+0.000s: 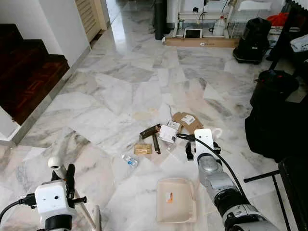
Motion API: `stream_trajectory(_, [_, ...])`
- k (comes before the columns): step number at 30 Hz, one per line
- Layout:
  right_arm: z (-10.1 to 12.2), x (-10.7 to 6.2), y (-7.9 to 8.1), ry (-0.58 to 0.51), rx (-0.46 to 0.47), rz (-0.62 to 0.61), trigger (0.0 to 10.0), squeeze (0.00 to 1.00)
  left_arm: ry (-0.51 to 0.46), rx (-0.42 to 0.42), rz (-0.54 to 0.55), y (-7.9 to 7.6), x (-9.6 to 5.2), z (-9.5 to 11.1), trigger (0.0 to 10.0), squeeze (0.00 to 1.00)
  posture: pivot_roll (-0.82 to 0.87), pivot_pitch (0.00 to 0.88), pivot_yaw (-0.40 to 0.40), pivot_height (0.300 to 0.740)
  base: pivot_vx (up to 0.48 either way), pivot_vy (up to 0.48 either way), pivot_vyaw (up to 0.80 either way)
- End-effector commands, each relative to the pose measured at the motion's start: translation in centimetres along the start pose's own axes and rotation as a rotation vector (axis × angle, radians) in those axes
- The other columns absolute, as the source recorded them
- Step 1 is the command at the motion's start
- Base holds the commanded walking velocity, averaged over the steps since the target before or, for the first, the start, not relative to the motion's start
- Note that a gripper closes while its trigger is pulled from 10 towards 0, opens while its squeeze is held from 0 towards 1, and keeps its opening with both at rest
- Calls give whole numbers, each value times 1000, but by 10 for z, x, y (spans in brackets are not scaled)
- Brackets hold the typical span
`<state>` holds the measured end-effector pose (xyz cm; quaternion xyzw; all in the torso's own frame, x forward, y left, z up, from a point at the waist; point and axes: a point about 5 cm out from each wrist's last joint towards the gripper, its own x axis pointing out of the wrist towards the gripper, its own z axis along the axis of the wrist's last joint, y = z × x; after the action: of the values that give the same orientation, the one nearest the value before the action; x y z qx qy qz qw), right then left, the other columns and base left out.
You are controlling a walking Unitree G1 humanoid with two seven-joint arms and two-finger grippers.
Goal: Sweep floor
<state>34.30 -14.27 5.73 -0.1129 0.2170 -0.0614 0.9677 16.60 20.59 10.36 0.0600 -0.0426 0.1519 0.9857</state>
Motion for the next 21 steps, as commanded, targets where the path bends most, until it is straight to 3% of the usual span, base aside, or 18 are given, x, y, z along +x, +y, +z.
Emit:
stream_trajectory(1, [2,1,0,-9,-7,-9,10000,0,-18,14,11,5,0,4,10000,0,-11,103,83,740,0,0,0])
stream_trajectory(12, [4,3,-6,-3,4,-55,9725,0,-17,15,10,5,-1,4,10000,0,-8,104,84,740,0,0,0])
stream_trajectory(13, [4,3,-6,-4,5,-55,4941,0,-16,15,10,5,-2,4,10000,0,-8,105,84,740,0,0,0])
stream_trajectory(14, [4,3,-6,-6,5,-53,2471,0,-16,15,10,5,-2,4,10000,0,-7,104,84,740,0,0,0])
stream_trajectory(15, [4,3,-6,-6,5,-53,2471,0,-16,15,10,5,-2,4,10000,0,-7,104,84,740,0,0,0])
stream_trajectory(16, [4,3,-5,-7,6,-52,0,0,-16,15,10,5,-2,4,10000,0,-7,104,84,740,0,0,0])
stream_trajectory(21, [4,4,-4,-13,7,-54,0,0,-15,15,11,5,-2,4,10000,0,-6,106,84,740,0,0,0])
